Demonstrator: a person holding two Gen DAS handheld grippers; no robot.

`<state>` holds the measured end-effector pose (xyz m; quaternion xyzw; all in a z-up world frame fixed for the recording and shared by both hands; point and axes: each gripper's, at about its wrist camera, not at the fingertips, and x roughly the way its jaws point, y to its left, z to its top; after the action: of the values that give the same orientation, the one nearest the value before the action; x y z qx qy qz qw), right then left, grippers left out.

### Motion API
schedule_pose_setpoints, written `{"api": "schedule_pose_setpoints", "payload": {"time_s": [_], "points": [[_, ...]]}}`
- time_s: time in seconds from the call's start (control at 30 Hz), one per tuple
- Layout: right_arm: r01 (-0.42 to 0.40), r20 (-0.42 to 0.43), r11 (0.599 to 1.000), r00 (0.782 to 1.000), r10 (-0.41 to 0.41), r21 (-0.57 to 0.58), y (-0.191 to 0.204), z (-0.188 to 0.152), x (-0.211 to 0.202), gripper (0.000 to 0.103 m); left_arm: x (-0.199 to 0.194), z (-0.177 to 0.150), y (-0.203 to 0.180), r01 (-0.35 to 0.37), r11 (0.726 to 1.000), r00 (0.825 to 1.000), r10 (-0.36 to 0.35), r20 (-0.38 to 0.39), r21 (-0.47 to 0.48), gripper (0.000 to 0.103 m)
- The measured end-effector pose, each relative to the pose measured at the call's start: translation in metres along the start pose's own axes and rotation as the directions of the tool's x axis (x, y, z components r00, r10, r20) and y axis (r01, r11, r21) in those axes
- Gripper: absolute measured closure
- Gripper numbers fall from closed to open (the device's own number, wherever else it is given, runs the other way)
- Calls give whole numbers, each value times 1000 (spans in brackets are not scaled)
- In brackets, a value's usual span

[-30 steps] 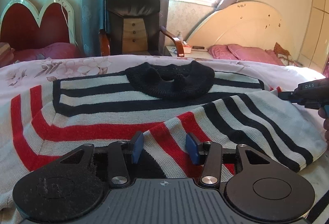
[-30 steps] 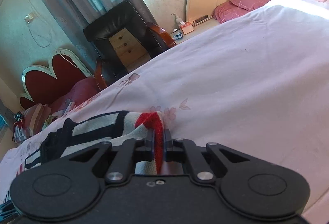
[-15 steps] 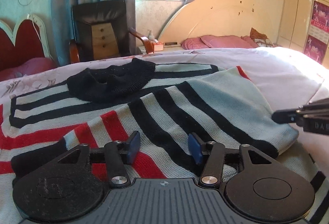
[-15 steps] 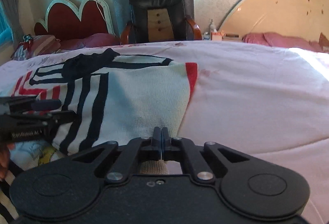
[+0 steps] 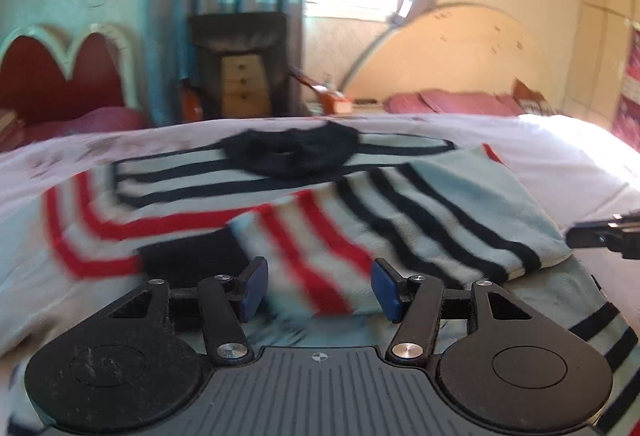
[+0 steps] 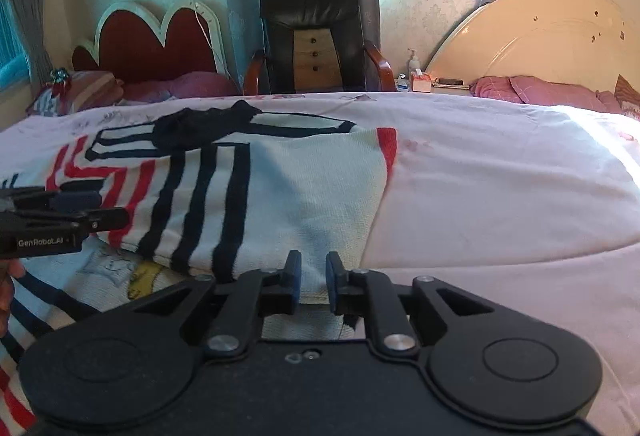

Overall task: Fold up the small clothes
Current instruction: 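Reach the left gripper to the other navy sleeve cuff and grasp it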

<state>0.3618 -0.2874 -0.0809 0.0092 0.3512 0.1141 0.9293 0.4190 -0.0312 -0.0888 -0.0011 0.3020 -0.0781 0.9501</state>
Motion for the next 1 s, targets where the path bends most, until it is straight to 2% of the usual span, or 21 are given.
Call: {"api": "schedule_pose_setpoints", "payload": {"time_s": [0.07, 0.17, 0.27, 0.43, 0.47, 0.53, 0.6, 0.7, 0.77, 0.8, 0.9, 0.97, 1.0], "points": [[-4, -4, 1000, 1000, 4, 22, 4, -6, -9, 87, -24, -15, 32, -42, 996, 999, 42, -4, -77, 46], [-47, -9, 996, 999, 47, 75, 14, -14, -16, 87, -64, -44, 87, -139, 975, 990, 137, -20, -176, 46], [-82, -18, 991, 996, 84, 103, 36, -18, -12, 87, -95, -69, 148, -194, 932, 981, 184, -61, -307, 46], [-147, -33, 981, 988, 153, 128, 82, -14, 7, 86, -129, -92, 223, -228, 857, 971, 238, -39, -463, 46], [-160, -30, 979, 986, 165, 129, 92, -13, 9, 85, -133, -96, 236, -233, 833, 968, 250, -35, -502, 46], [-171, -27, 978, 984, 175, 120, 110, -11, 12, 83, -141, -106, 267, -255, 766, 955, 294, -32, -590, 46], [-173, -31, 978, 984, 177, 115, 121, -9, 14, 83, -150, -121, 301, -250, 673, 945, 327, -24, -696, 46], [-166, -39, 980, 984, 171, 109, 132, -6, 16, 81, -159, -146, 348, -178, 536, 945, 326, 7, -825, 46], [-159, -41, 981, 986, 165, 111, 137, -4, 16, 78, -159, -156, 369, -117, 463, 948, 316, 40, -878, 46], [-156, -41, 981, 986, 161, 114, 139, -3, 16, 77, -159, -161, 377, -91, 433, 948, 315, 56, -897, 46], [-139, -32, 981, 989, 145, 134, 145, 1, 20, 76, -152, -171, 396, -27, 363, 941, 323, 99, -931, 46], [-121, -30, 981, 991, 127, 154, 149, 3, 24, 76, -152, -177, 405, 11, 333, 935, 332, 128, -943, 46], [-110, -30, 979, 993, 117, 169, 150, 5, 26, 76, -148, -176, 407, 16, 331, 932, 337, 134, -943, 48]]}}
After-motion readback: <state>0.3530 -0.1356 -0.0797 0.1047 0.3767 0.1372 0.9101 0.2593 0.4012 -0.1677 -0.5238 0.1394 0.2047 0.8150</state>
